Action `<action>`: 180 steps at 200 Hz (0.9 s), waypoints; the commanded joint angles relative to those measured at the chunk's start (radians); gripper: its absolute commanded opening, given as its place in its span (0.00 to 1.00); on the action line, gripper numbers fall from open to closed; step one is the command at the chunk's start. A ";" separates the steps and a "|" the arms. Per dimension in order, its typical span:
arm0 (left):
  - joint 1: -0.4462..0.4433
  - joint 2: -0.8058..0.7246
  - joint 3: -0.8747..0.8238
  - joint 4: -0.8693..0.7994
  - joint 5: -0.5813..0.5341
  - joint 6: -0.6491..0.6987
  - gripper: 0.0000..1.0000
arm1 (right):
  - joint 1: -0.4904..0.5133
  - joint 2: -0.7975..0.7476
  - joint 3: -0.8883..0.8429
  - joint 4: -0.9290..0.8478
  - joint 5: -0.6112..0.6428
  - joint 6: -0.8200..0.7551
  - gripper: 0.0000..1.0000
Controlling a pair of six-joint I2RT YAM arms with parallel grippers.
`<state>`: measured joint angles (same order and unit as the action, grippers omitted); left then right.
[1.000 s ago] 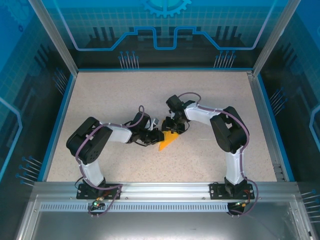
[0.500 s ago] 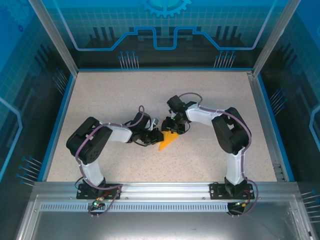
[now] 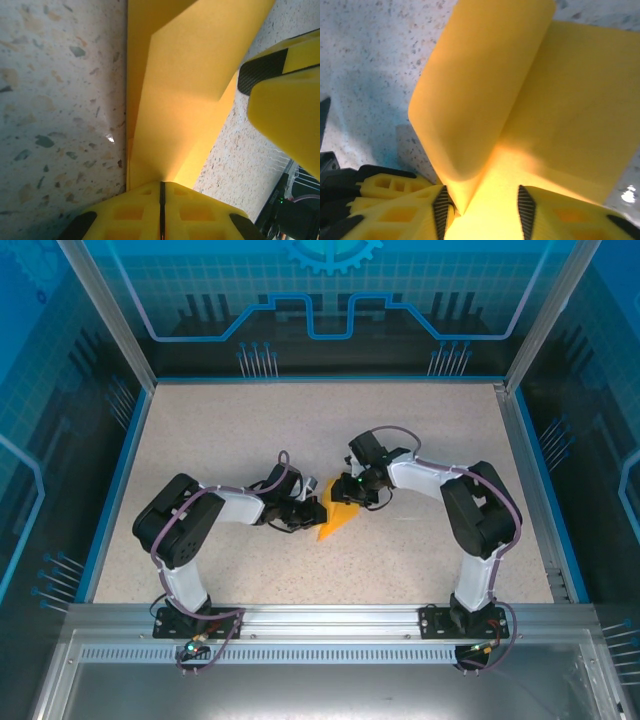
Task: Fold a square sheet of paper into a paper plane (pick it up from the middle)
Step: Fourth fold the wing at the center of the table.
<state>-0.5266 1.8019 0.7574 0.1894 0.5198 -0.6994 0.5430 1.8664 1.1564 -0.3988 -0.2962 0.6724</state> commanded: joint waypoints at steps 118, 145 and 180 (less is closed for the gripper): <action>-0.006 0.033 0.022 -0.112 -0.019 0.039 0.07 | 0.045 0.037 -0.039 0.136 -0.096 -0.035 0.15; -0.006 0.028 0.019 -0.119 -0.020 0.040 0.07 | 0.030 0.066 -0.040 0.121 -0.055 -0.015 0.15; -0.006 0.028 0.014 -0.126 -0.018 0.046 0.07 | 0.004 0.079 -0.065 0.136 -0.026 0.011 0.15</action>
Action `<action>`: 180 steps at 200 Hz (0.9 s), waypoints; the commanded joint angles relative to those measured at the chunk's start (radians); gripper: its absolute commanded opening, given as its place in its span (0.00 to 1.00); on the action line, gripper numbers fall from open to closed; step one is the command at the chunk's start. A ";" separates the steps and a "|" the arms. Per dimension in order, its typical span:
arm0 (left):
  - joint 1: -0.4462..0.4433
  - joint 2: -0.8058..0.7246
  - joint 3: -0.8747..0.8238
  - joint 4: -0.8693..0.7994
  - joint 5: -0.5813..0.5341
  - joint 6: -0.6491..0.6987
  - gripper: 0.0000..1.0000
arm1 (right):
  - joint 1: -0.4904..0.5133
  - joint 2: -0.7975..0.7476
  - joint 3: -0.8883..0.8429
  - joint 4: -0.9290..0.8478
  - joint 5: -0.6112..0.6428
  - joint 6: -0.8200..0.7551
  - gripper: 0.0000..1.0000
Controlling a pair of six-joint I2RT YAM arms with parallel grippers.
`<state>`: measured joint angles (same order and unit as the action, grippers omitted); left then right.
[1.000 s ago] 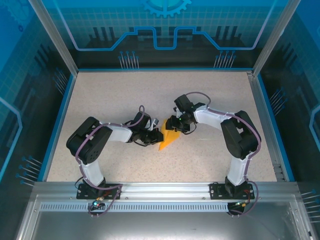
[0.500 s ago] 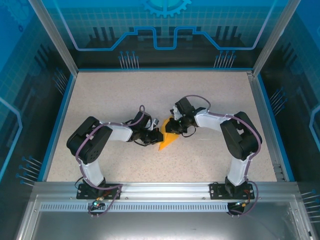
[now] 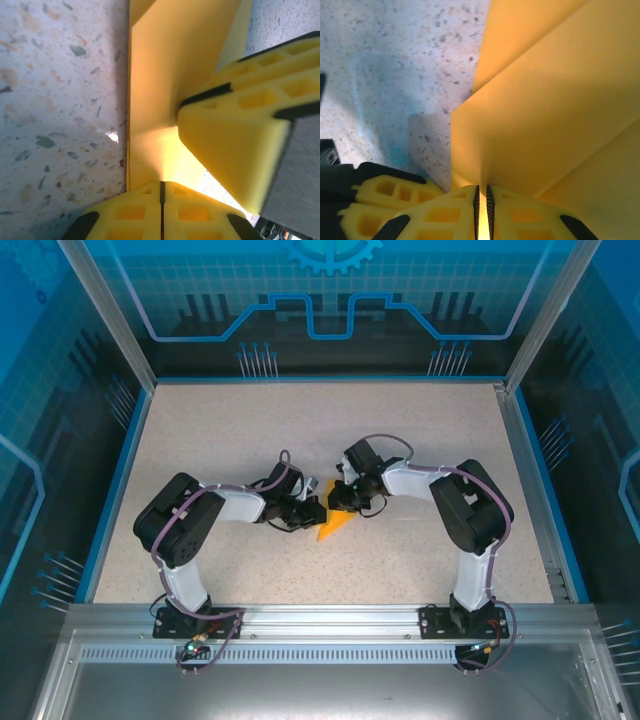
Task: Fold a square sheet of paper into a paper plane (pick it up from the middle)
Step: Fourth fold the wing at the center of the table.
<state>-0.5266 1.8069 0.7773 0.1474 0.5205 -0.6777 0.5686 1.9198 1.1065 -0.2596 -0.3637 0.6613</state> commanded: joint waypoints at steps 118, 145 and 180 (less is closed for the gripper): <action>-0.007 0.022 -0.023 -0.126 -0.011 0.052 0.03 | -0.096 0.038 -0.052 0.062 0.032 0.037 0.10; -0.007 0.012 -0.008 -0.116 0.001 0.058 0.03 | -0.092 0.049 -0.065 0.066 0.023 0.043 0.10; -0.006 -0.059 0.049 -0.105 0.018 0.062 0.11 | -0.089 0.060 -0.074 0.061 0.029 0.054 0.10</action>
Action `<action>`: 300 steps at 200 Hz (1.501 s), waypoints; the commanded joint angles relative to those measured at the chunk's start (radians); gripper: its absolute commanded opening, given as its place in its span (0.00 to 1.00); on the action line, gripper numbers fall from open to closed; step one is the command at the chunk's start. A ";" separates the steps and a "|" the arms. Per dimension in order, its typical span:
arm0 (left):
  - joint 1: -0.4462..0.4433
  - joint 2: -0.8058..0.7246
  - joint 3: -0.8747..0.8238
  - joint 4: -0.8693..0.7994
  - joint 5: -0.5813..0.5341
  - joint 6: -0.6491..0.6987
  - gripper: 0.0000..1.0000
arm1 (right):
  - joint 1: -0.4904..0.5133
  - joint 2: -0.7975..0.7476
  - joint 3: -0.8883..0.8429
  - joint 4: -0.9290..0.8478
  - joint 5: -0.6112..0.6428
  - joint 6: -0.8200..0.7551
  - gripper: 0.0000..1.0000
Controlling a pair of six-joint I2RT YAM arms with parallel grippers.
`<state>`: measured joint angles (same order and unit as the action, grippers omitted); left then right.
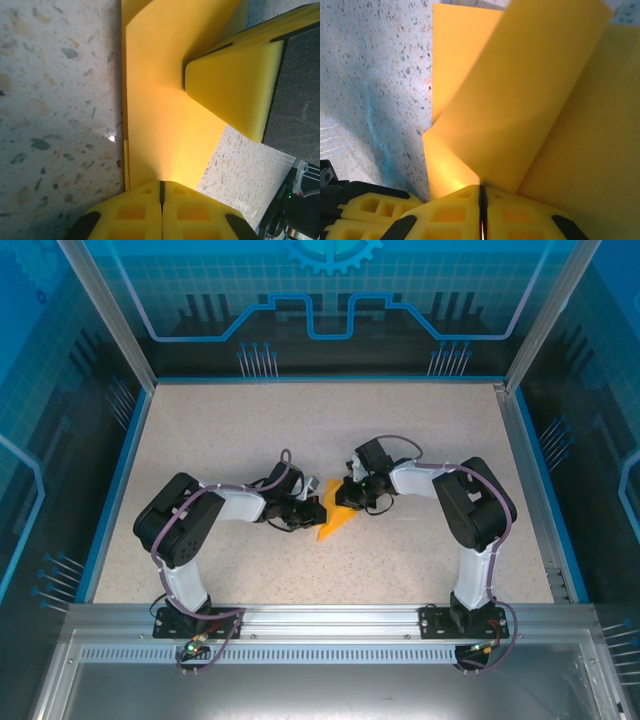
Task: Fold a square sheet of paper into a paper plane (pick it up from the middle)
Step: Fourth fold the wing at the center of the table.
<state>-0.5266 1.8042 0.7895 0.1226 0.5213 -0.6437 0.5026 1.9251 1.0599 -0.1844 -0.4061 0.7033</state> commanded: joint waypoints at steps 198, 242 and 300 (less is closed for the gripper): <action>-0.043 -0.008 0.122 -0.209 -0.152 0.018 0.07 | -0.016 0.063 0.000 -0.076 0.099 0.025 0.10; -0.043 0.033 0.122 -0.216 -0.152 0.021 0.01 | -0.004 0.022 0.010 -0.065 0.085 0.000 0.10; -0.044 0.045 0.120 -0.227 -0.151 0.037 0.00 | 0.070 -0.048 0.044 -0.068 0.127 -0.042 0.10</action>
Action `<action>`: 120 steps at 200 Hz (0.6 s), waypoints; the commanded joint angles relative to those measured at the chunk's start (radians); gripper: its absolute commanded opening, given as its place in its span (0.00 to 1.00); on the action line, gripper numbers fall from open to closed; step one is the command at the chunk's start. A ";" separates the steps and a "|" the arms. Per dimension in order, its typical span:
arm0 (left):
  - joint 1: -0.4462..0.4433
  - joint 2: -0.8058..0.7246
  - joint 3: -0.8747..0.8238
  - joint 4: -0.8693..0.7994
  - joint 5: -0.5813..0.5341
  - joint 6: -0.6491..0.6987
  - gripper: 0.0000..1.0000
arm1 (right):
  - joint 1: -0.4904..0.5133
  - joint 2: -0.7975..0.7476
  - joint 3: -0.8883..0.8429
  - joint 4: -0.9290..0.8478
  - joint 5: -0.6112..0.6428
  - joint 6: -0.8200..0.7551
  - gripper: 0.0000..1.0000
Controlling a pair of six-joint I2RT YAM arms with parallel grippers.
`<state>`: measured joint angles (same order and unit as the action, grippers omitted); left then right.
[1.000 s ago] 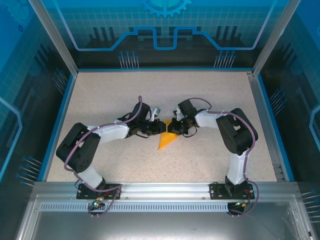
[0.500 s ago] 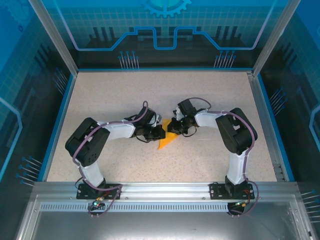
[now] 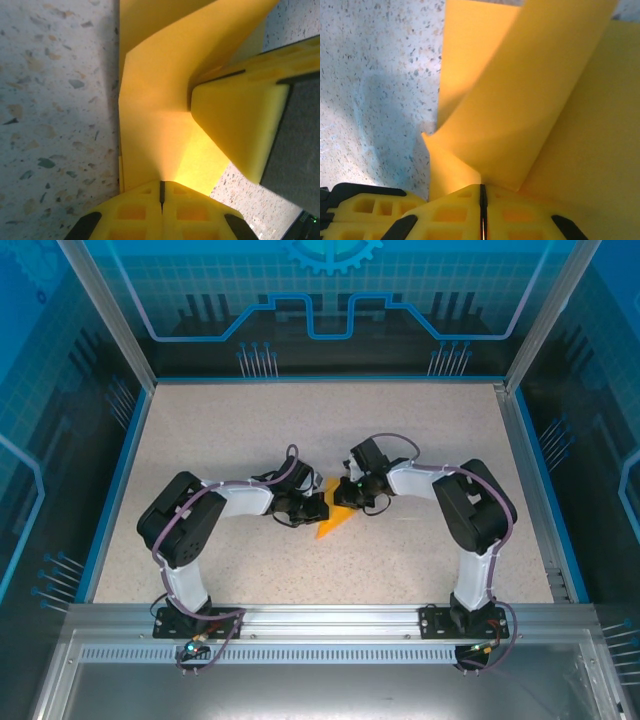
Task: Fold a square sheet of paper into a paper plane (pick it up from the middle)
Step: Fourth fold the wing at the center of the table.
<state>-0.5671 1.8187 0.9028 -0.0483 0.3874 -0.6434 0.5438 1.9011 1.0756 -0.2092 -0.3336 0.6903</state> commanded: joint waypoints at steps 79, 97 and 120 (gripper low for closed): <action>-0.003 0.028 -0.003 -0.060 -0.012 0.036 0.00 | 0.028 0.037 0.053 -0.059 0.086 -0.009 0.10; -0.002 0.027 -0.009 -0.069 -0.013 0.036 0.00 | 0.008 0.059 0.064 -0.072 0.106 0.001 0.09; -0.004 0.024 -0.023 -0.083 -0.016 0.036 0.00 | -0.027 0.077 0.066 -0.067 0.119 0.017 0.09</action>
<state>-0.5671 1.8187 0.9024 -0.0479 0.3885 -0.6258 0.5640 1.9289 1.1240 -0.2600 -0.2741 0.6888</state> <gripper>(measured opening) 0.050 0.096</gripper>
